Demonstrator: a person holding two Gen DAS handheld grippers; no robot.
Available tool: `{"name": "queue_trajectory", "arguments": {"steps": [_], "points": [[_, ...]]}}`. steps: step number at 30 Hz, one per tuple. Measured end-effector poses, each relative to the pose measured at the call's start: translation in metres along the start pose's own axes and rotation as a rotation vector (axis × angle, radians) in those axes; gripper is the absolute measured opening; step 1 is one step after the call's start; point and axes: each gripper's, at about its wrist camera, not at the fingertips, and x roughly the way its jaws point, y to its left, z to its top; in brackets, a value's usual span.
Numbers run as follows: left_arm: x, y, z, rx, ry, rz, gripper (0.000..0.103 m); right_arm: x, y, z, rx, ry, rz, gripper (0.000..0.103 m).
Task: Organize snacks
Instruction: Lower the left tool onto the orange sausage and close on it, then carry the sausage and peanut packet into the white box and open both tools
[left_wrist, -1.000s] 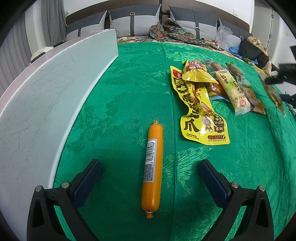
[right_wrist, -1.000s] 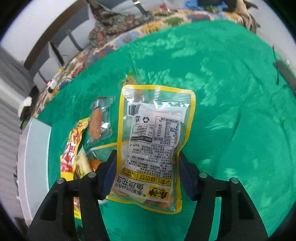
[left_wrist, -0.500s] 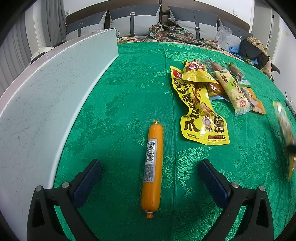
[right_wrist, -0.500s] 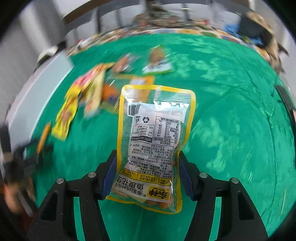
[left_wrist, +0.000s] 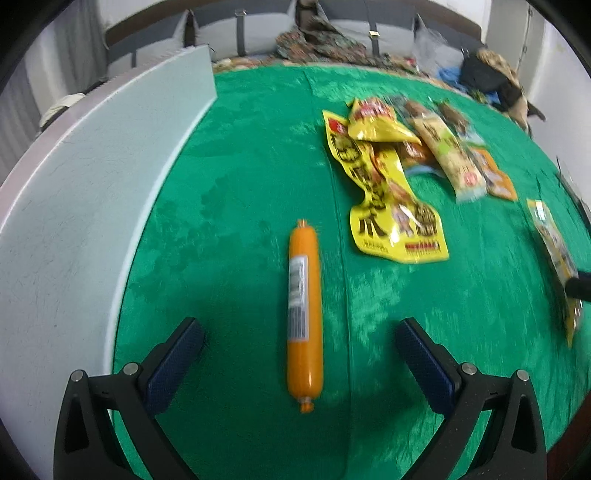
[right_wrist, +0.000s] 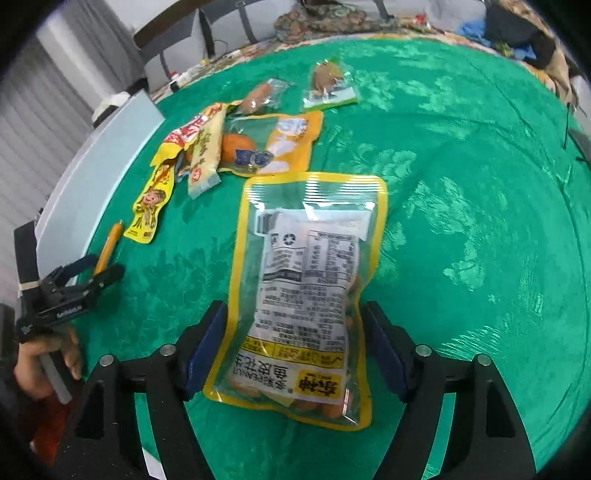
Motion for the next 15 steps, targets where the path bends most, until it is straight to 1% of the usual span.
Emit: {"name": "queue_trajectory", "arguments": {"steps": [2, 4, 7, 8, 9, 10, 11, 12, 15], "points": [[-0.002, -0.001, -0.001, 0.015, 0.033, -0.010, 0.103, 0.000, 0.002, 0.001, -0.011, 0.027, -0.015, 0.078], [-0.004, -0.003, -0.001, 0.030, 0.056, -0.022, 0.102, 0.003, 0.009, 0.006, -0.035, 0.064, -0.053, 0.078], [-0.006, -0.007, -0.003, 0.048, 0.069, -0.022, 0.098, 0.012, 0.022, 0.012, -0.078, 0.116, -0.115, 0.078], [-0.007, -0.009, -0.003, 0.048, 0.068, -0.021, 0.091, 0.019, 0.027, 0.013, -0.098, 0.143, -0.141, 0.079], [-0.009, -0.010, -0.002, 0.047, 0.059, -0.021, 0.073, 0.024, 0.030, 0.014, -0.119, 0.148, -0.172, 0.079], [-0.013, -0.011, 0.000, 0.045, 0.044, -0.019, 0.058, 0.025, 0.034, 0.015, -0.139, 0.137, -0.191, 0.078], [-0.016, -0.011, 0.002, 0.040, 0.037, -0.013, 0.019, 0.025, 0.035, 0.015, -0.146, 0.125, -0.199, 0.074], [-0.016, -0.010, 0.006, 0.025, 0.048, -0.005, 0.015, 0.023, 0.034, 0.014, -0.133, 0.108, -0.198, 0.067], [-0.019, -0.002, 0.008, -0.031, 0.037, -0.034, 0.015, 0.010, 0.020, 0.009, -0.038, 0.077, -0.118, 0.064]]}}
